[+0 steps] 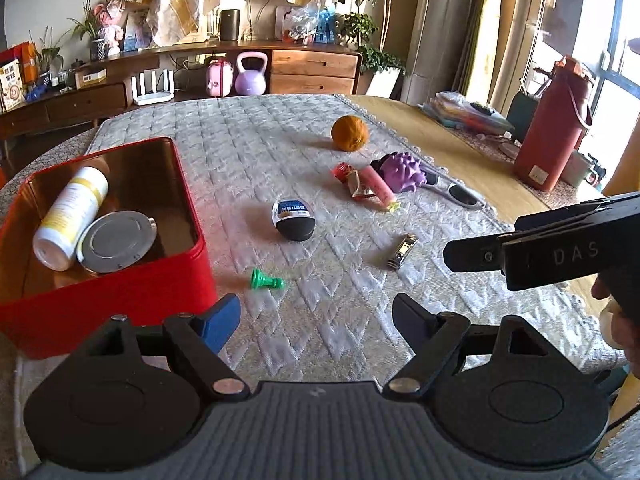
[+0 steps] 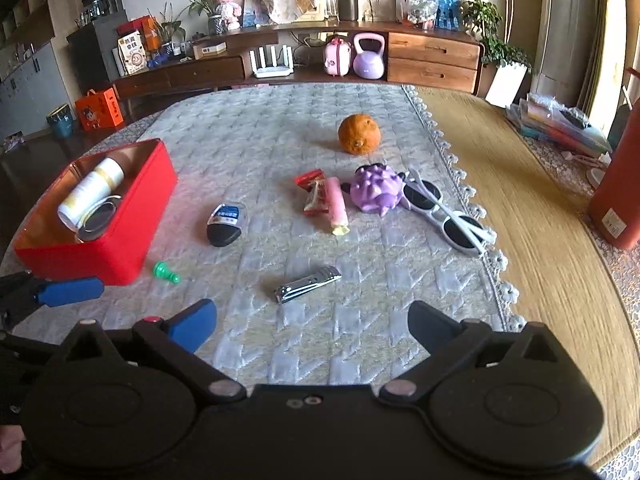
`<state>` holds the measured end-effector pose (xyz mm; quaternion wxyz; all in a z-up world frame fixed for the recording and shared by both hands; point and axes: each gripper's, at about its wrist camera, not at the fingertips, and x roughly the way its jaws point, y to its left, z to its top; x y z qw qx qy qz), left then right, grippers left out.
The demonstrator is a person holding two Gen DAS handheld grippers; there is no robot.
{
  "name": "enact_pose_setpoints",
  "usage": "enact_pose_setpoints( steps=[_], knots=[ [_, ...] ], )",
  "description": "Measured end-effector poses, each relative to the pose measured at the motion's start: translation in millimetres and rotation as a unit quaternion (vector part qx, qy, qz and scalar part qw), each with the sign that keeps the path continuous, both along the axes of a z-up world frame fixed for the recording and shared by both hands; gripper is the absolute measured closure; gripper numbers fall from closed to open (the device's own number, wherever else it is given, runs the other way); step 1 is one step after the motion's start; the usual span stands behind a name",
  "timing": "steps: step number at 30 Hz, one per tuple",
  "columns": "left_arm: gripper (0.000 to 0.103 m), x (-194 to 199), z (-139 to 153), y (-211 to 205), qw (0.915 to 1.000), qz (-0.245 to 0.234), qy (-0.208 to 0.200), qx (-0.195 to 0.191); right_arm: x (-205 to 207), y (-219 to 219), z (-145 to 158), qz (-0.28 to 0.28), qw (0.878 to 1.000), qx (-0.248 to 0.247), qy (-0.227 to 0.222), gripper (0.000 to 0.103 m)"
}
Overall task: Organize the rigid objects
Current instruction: 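Withdraw both open tools from the red box, then grasp the small green pawn with the left tool while the right tool grasps the nail clipper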
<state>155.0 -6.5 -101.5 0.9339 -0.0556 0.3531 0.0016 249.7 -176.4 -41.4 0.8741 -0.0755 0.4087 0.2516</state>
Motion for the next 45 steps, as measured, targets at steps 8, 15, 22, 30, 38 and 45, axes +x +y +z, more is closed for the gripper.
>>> enact_pose_setpoints(
  steps=[8, 15, 22, 30, 38, 45],
  knots=[
    [0.02, 18.2, -17.5, -9.2, 0.9994, -0.003, -0.004, 0.036, 12.9, 13.0, -16.3, 0.0, 1.0, -0.013, 0.011, 0.01],
    [0.022, 33.9, -30.9, -8.1, 0.998, 0.004, 0.001, 0.062, 27.6, 24.2, -28.9, -0.01, 1.0, -0.018, 0.024, 0.02],
    [0.033, 42.5, -37.3, -6.0, 0.9969, 0.014, 0.004, 0.077, 36.9, 36.9, -38.1, -0.022, 0.999, -0.019, 0.032, 0.031],
    [0.053, 48.1, -38.5, 1.2, 0.9977, 0.019, 0.006, 0.065, 39.5, 49.2, -45.2, -0.029, 0.998, -0.049, 0.016, 0.045],
    [0.071, 47.6, -38.7, -1.8, 0.9971, 0.006, 0.0, 0.076, 30.1, 54.7, -43.3, -0.011, 0.998, -0.059, 0.002, 0.07],
    [0.079, 45.8, -37.2, -3.3, 0.9965, -0.002, 0.003, 0.084, 24.9, 49.8, -42.6, -0.006, 0.998, -0.057, -0.005, 0.091]
  ],
)
